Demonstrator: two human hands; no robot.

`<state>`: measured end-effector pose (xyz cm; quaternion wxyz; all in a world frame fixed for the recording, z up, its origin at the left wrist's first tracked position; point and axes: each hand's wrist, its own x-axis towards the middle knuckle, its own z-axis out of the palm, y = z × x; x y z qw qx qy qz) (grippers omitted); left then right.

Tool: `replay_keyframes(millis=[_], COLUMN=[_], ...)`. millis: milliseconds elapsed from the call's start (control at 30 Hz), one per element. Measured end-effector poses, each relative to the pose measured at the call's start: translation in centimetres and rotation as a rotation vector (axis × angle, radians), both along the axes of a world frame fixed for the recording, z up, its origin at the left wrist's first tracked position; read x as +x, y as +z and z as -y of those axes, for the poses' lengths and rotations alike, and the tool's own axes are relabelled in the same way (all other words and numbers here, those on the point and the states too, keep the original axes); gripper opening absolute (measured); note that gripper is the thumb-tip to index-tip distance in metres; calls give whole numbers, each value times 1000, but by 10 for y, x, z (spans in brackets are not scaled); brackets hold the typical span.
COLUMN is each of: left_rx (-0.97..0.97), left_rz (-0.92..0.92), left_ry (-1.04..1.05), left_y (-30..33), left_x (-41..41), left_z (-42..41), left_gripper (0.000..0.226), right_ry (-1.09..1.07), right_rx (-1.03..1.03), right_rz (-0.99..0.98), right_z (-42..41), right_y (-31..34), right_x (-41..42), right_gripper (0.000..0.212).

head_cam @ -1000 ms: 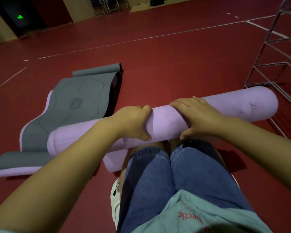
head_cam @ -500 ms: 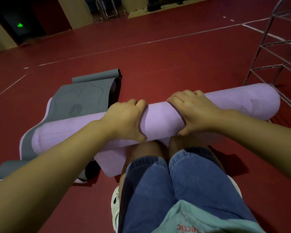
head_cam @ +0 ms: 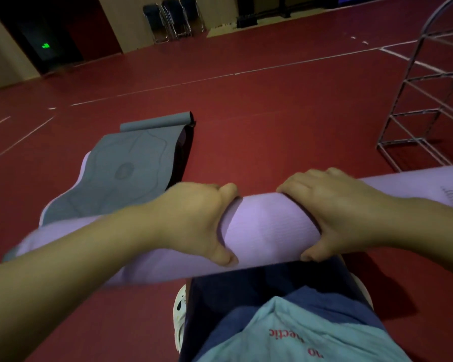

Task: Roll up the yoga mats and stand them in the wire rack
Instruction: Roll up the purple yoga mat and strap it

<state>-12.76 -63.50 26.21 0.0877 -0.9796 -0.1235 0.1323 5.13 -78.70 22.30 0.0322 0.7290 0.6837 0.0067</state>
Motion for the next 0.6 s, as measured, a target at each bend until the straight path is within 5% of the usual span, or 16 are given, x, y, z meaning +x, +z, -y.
replay_keyframes(millis=[433,600], left_rx=[-636,-740], left_rz=[-96,-110], left_ry=[181,214], left_y=[-47,-49], left_x=[16,21], left_z=[-50,-63], left_gripper=[77,62], right_ry=[55,125], right_rx=[-153,75], right_rz=[-392,-460], right_z=[-34,-38], right_y=[-27,-30], right_x=[25,15], right_gripper=[103,83])
